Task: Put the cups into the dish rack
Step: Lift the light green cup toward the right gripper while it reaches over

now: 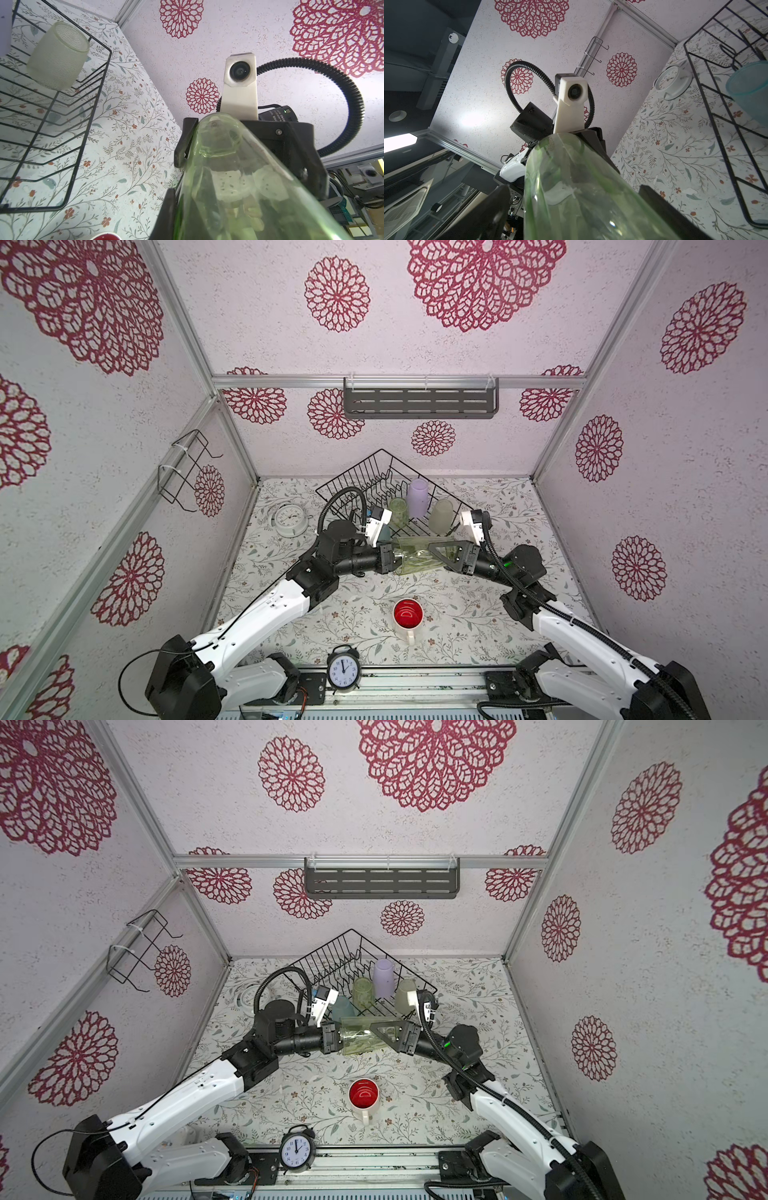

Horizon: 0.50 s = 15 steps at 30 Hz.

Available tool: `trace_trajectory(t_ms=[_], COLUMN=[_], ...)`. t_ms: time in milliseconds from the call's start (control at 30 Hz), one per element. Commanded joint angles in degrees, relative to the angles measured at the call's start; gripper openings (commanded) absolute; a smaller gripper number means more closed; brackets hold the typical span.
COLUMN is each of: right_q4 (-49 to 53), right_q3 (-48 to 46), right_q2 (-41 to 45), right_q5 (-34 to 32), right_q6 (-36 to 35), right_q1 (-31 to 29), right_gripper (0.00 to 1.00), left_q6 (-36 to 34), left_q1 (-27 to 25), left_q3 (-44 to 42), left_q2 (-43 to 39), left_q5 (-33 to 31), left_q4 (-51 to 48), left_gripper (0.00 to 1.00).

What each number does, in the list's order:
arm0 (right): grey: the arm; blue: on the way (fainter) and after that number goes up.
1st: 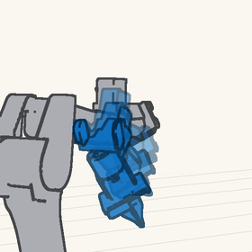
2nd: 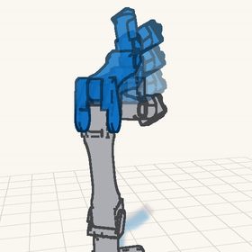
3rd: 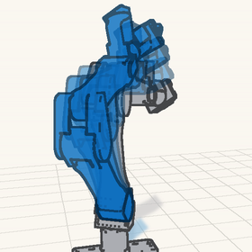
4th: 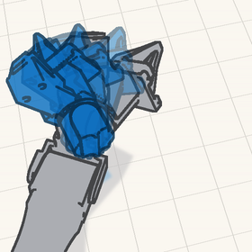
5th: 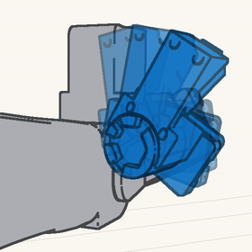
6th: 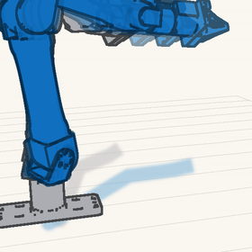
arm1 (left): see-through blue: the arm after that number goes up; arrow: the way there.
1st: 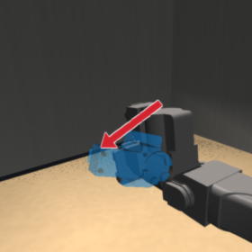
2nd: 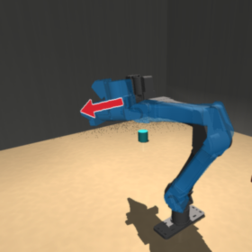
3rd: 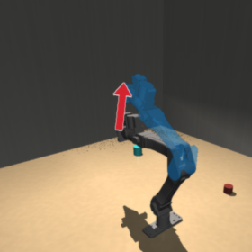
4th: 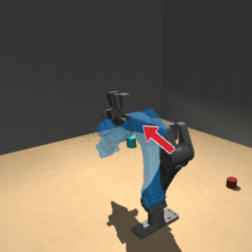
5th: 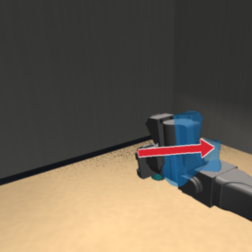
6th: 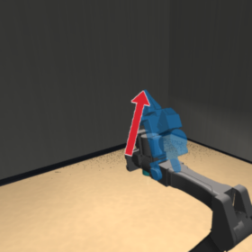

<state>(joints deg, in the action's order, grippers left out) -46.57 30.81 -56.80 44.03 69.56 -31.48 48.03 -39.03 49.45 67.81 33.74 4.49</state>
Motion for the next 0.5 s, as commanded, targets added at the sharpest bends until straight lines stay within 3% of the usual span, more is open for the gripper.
trace_trajectory(t_ms=[0, 467], right_q4=[-7.8, -4.4], right_q3=[2.4, 4.2], right_q2=[-0.2, -4.1], right_q5=[4.2, 6.4], right_q6=[-1.3, -4.6], right_q1=[-3.5, -6.3], right_gripper=[0.99, 0.99], left_q6=[0.7, 0.9], left_q1=[-1.0, 0.0], left_q3=[-1.4, -1.9], left_q2=[0.6, 1.4], left_q5=[3.3, 5.0], left_q4=[2.0, 1.7], left_gripper=[0.04, 0.05])
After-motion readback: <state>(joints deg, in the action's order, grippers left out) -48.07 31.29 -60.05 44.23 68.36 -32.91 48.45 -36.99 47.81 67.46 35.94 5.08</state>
